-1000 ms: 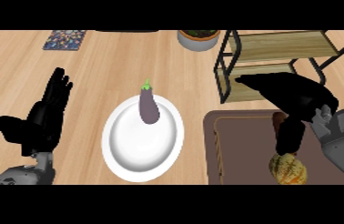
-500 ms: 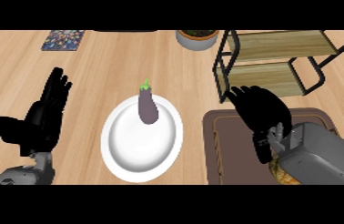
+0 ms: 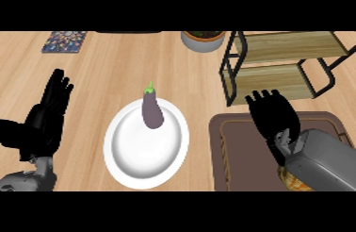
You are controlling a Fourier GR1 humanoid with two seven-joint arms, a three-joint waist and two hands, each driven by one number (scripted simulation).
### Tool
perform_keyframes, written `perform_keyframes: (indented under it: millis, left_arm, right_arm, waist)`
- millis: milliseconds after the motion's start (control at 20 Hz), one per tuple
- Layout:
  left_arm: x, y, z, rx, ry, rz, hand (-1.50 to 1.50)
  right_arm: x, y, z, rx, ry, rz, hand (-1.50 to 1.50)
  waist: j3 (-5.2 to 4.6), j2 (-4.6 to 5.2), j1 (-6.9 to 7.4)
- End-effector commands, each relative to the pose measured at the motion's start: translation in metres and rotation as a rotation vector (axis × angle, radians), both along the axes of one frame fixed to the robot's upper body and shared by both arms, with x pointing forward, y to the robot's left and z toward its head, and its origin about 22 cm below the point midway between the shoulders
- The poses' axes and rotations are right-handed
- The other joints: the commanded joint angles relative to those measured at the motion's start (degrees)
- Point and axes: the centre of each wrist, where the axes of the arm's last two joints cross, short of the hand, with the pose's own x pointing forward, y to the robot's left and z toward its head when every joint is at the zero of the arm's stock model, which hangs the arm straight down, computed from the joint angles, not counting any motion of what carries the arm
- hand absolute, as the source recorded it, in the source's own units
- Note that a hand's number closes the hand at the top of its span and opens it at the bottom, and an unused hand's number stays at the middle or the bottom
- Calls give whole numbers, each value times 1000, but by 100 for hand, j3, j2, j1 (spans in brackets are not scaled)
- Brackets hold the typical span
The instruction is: Pick the sweet potato from the tray and place it in the tiered shelf
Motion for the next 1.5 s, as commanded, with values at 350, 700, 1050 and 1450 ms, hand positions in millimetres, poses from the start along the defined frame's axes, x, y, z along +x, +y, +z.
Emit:
perform_keyframes:
  millis: [350, 700, 1050, 1450]
  left_arm:
    - [0, -3, -6, -3, -6, -1, 0]
    - [-3, -1, -14, 6, -5, 9, 0]
    - [-10, 2, -18, -7, 14, -1, 0]
    - [-10, 4, 16, -16, -1, -7, 0]
  right_arm:
    - [-14, -42, -22, -37, 6, -55, -150]
    - [-5, -57, -34, -63, -8, -86, -150]
    - [0, -77, -53, 11, -11, -39, -150]
    - [11, -77, -62, -6, 24, -65, -150]
  waist:
    - [3, 2, -32]
    - [3, 4, -26]
    - [4, 9, -13]
    - [4, 3, 5]
